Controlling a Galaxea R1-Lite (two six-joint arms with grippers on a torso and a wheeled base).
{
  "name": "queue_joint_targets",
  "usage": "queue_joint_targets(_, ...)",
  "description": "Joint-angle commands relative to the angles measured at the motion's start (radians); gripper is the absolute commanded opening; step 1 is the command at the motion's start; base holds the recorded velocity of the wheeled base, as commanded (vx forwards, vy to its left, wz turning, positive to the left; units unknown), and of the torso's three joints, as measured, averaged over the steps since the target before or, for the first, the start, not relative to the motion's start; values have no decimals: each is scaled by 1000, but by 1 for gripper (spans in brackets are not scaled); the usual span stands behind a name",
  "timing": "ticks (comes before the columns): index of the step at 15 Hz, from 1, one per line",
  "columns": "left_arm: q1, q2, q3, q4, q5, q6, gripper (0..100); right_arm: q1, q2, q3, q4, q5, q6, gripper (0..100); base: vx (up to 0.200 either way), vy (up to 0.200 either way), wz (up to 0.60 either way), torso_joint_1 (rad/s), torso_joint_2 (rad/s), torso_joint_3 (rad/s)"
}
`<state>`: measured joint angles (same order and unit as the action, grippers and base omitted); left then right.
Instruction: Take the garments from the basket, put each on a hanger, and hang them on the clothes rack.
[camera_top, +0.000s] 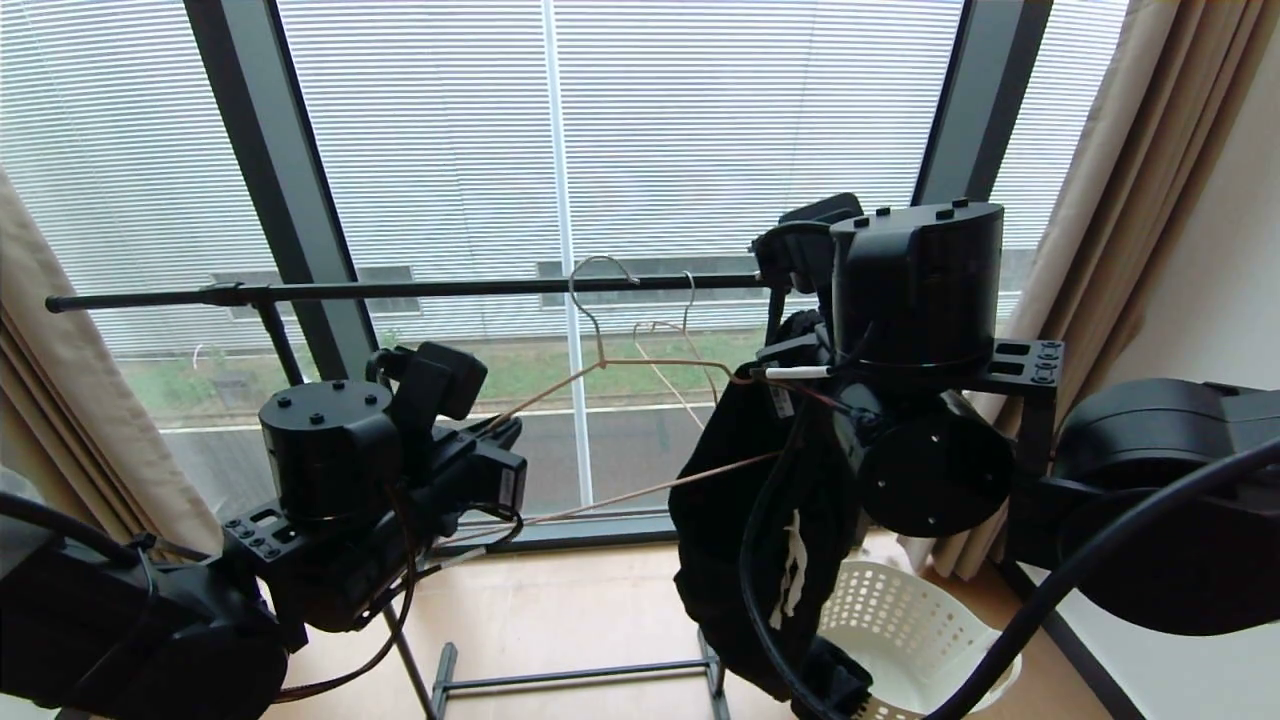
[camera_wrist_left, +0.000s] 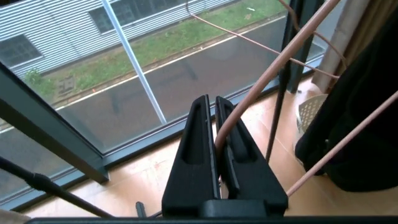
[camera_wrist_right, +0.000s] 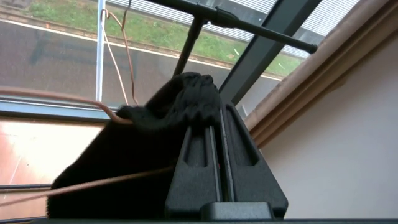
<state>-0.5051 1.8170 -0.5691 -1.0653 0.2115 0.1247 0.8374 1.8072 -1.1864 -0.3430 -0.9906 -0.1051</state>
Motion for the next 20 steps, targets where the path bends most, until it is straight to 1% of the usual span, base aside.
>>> queue_joint_targets(1, 34, -7, -9, -1, 3, -16, 0, -3, 1, -6, 1, -16, -1, 0, 0, 0, 0, 0, 0, 0)
queue_joint_targets(3, 36, -5, -25, -1, 26, -33, 0, -3, 14, -10, 1, -26, -2, 0, 0, 0, 0, 0, 0, 0)
queue_joint_targets(7, 23, -2, -54, -1, 57, -37, 0, -1, 44, -33, 2, -26, -4, 0, 0, 0, 0, 0, 0, 0)
queue_joint_targets(11, -53, 5, -43, -1, 78, -37, 0, 37, 103, -113, 2, -26, -2, 0, 0, 0, 0, 0, 0, 0)
queue_joint_targets(13, -92, 16, -35, -1, 97, -37, 0, 42, 136, -162, 1, -25, -1, 0, 0, 0, 0, 0, 0, 0)
queue_joint_targets(15, -118, 22, -23, -18, 103, -37, 0, 43, 147, -182, -1, -25, 1, 0, 0, 0, 0, 0, 0, 0)
queue_joint_targets(16, -130, 28, -5, -54, 103, -33, 0, 43, 149, -188, -1, -25, 7, 0, 0, 0, 0, 0, 0, 0)
queue_joint_targets(18, -136, 28, 14, -79, 103, -30, 0, 43, 147, -188, -2, -25, 8, 0, 0, 0, 0, 0, 0, 0)
queue_joint_targets(20, -147, 25, 49, -116, 101, -31, 0, 43, 139, -187, -2, -26, 31, 0, 0, 0, 0, 0, 0, 0)
